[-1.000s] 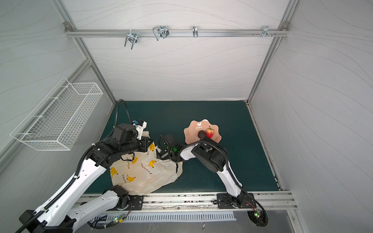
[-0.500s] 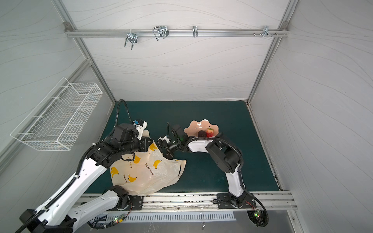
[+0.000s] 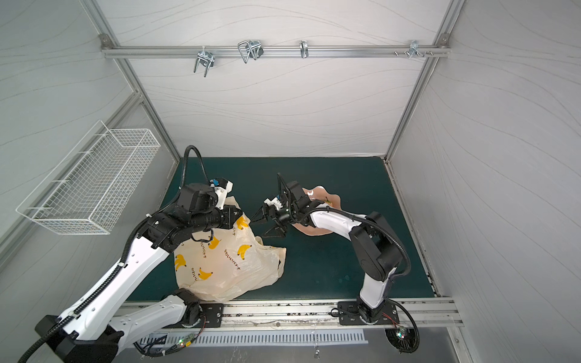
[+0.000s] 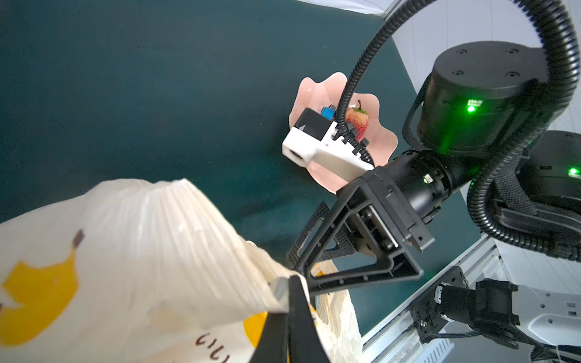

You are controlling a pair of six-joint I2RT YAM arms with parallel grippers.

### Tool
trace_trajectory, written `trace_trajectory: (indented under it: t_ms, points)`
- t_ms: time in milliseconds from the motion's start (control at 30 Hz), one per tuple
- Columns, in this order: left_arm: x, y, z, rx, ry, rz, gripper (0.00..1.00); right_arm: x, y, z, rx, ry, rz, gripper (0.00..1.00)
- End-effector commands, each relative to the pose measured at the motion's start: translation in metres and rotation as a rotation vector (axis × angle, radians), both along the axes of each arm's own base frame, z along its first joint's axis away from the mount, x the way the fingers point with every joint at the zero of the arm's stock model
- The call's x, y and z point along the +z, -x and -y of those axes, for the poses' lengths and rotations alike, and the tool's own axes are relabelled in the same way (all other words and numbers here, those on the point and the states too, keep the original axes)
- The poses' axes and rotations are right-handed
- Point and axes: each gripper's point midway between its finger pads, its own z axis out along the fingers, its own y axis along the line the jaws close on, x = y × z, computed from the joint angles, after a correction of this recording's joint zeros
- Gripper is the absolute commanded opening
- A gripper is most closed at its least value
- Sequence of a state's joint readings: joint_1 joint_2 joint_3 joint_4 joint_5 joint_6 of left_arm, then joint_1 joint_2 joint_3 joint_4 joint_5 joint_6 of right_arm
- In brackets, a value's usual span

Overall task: Place the fruits into the plastic bag
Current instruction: Place the fruit in the plastic bag, then move the plastic bag to the center of the table.

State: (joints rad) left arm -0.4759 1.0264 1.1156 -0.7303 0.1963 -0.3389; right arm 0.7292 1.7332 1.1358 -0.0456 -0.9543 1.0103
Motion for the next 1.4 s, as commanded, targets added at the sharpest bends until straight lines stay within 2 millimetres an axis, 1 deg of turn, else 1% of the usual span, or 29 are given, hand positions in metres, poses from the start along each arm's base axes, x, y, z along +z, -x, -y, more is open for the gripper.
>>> trace_trajectory:
  t_ms: [0,300,433,533,767,900,967,1033,1200,1367]
  points:
    - [0.034,-0.010,0.011,-0.038,0.049,0.095,0.00,0.008,-0.005,0.020,-0.032,0.039,0.031,0.99]
    - [0.047,-0.015,0.018,-0.063,0.067,0.111,0.00,0.027,-0.027,0.056,-0.121,0.047,0.080,0.99]
    - [0.053,-0.016,0.019,-0.066,0.073,0.121,0.00,0.034,-0.040,0.079,-0.173,0.085,0.127,0.99]
    - [0.058,-0.017,0.021,-0.072,0.080,0.129,0.00,0.031,-0.053,0.104,-0.209,0.169,0.173,0.99]
    - [0.067,-0.018,0.026,-0.090,0.102,0.137,0.00,0.015,-0.093,0.181,-0.335,0.464,0.305,0.99]
    - [0.068,-0.017,0.028,-0.099,0.106,0.135,0.00,0.004,-0.108,0.210,-0.370,0.593,0.356,0.99]
    - [0.065,-0.017,0.027,-0.097,0.099,0.129,0.00,-0.003,-0.114,0.220,-0.376,0.653,0.383,0.99]
    - [0.057,-0.015,0.025,-0.095,0.085,0.113,0.00,-0.010,-0.120,0.228,-0.379,0.711,0.400,0.99]
    - [0.033,-0.006,0.015,-0.078,0.035,0.063,0.00,-0.036,-0.132,0.249,-0.369,0.862,0.426,0.99]
    - [0.012,0.003,0.006,-0.060,0.005,0.028,0.00,-0.051,-0.146,0.260,-0.370,0.946,0.456,0.99]
